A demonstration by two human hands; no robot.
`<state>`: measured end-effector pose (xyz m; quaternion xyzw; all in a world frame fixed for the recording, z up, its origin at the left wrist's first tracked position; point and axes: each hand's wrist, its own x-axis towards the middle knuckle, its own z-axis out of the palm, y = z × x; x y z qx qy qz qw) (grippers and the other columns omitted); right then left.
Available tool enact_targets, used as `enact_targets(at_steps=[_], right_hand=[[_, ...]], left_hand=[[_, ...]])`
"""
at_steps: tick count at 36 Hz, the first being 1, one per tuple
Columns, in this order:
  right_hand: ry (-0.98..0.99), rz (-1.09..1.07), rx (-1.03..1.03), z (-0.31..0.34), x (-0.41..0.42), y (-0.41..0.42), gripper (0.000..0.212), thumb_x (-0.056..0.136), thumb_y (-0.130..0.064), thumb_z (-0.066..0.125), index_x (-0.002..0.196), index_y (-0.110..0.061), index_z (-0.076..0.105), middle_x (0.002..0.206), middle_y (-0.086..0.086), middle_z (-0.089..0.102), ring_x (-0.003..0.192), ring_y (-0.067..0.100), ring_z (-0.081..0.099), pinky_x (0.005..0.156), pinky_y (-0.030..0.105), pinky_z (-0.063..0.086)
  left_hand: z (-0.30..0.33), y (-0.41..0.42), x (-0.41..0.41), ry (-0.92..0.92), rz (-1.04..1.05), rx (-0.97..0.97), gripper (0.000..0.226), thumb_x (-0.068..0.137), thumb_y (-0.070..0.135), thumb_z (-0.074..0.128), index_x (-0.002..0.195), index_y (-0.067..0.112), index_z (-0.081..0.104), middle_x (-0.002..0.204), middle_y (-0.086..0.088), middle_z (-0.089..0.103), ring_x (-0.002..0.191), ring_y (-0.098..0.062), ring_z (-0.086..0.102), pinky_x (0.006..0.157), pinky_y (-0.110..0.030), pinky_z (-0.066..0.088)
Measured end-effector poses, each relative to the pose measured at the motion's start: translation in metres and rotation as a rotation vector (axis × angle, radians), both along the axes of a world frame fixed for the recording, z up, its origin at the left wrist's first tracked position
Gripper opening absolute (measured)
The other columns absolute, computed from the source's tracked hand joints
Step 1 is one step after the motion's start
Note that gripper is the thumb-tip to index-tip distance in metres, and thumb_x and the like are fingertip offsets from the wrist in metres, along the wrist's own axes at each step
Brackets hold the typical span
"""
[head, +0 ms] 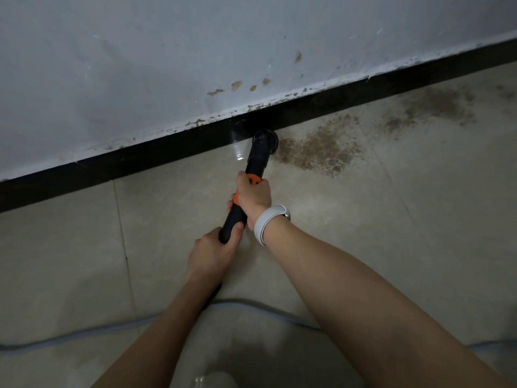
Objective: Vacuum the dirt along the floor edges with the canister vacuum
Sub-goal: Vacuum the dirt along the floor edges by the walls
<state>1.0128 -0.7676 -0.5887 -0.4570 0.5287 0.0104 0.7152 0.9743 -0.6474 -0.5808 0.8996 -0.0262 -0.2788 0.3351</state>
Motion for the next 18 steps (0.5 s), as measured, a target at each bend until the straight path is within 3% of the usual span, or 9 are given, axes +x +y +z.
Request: enact_targets(at_steps=[18], right_hand=[[0.013, -0.059, -0.021, 0.008, -0.004, -0.051, 0.036, 0.094, -0.035, 0.056, 0.118, -0.011, 0.042, 0.064, 0.009, 0.053, 0.043, 0.02, 0.051, 0.06, 0.036, 0.055]], left_hand=[[0.005, -0.044, 0.006, 0.048, -0.095, -0.045, 0.053, 0.086, 0.063, 0.045, 0.065, 0.015, 0.054, 0.062, -0.007, 0.062, 0.063, -0.026, 0.063, 0.061, -0.033, 0.048]])
